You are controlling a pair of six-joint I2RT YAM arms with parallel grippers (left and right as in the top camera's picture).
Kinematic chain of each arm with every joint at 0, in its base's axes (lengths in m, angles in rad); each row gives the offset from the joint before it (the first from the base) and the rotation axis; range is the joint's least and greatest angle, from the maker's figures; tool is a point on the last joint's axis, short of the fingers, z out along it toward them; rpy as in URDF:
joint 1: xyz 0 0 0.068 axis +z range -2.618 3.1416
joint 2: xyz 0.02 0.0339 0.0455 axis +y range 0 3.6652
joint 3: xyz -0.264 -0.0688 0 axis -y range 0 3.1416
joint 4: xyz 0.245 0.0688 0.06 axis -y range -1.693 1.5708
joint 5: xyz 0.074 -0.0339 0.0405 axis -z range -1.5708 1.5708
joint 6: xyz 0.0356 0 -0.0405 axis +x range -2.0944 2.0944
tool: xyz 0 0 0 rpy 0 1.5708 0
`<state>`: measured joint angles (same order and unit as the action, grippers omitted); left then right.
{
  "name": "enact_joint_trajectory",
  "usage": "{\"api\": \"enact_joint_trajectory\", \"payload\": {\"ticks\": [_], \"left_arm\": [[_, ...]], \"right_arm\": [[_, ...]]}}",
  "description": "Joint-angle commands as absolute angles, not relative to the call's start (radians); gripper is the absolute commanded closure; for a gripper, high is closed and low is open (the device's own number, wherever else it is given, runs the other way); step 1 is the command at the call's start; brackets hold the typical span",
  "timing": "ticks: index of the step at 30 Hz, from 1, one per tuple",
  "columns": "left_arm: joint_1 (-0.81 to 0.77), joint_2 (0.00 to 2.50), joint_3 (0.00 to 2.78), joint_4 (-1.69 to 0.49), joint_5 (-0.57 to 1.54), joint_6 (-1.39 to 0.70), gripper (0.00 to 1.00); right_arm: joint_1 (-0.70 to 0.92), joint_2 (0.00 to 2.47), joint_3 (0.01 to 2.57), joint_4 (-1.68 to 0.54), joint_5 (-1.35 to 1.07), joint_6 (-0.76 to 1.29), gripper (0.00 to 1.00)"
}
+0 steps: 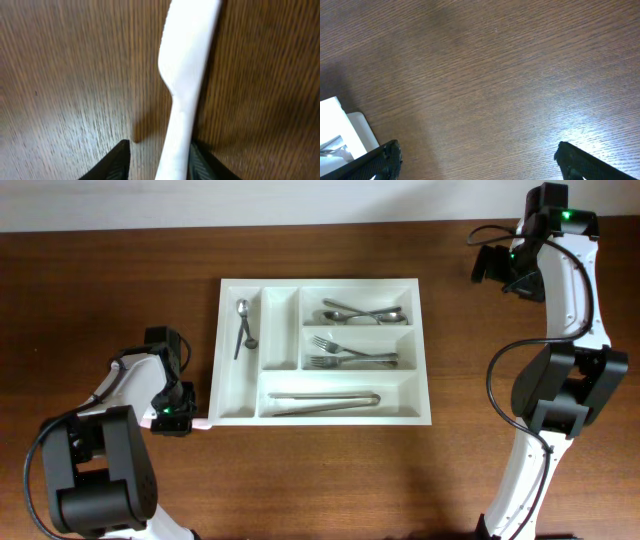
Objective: Pack container
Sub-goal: 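Lower the left gripper over the white plastic knife handle, then close the left gripper on the knife handle and lift it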
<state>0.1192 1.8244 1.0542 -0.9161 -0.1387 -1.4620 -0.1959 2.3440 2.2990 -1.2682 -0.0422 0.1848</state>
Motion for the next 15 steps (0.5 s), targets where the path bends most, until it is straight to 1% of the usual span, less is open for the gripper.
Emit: {"api": "enact_joint_trajectory", "payload": {"ticks": [1,9,11,13,15], "left_arm": [[0.123,1.850,1.029,-0.920,-0.218,-1.465,0.67],[0.123,1.850,1.029,-0.921,-0.235,-1.465,0.72],[0.123,1.850,1.029,-0.925,-0.226,-1.465,0.71],[0.123,1.850,1.022,-0.919,-0.200,-1.465,0.67],[0.123,1.850,1.005,-0.889,-0.168,-1.466,0.66]], "right_arm": [[-0.198,2.307,2.315,-1.267,-0.041,0.196,0.01],[-0.198,2.307,2.315,-1.267,-0.041,0.197,0.01],[-0.198,2.307,2.315,-1.267,-0.041,0.196,0.01],[-0.198,2.307,2.315,-1.268,-0.041,0.196,0.01],[-0.198,2.307,2.315,-1.268,-0.041,0.197,0.01]]}}
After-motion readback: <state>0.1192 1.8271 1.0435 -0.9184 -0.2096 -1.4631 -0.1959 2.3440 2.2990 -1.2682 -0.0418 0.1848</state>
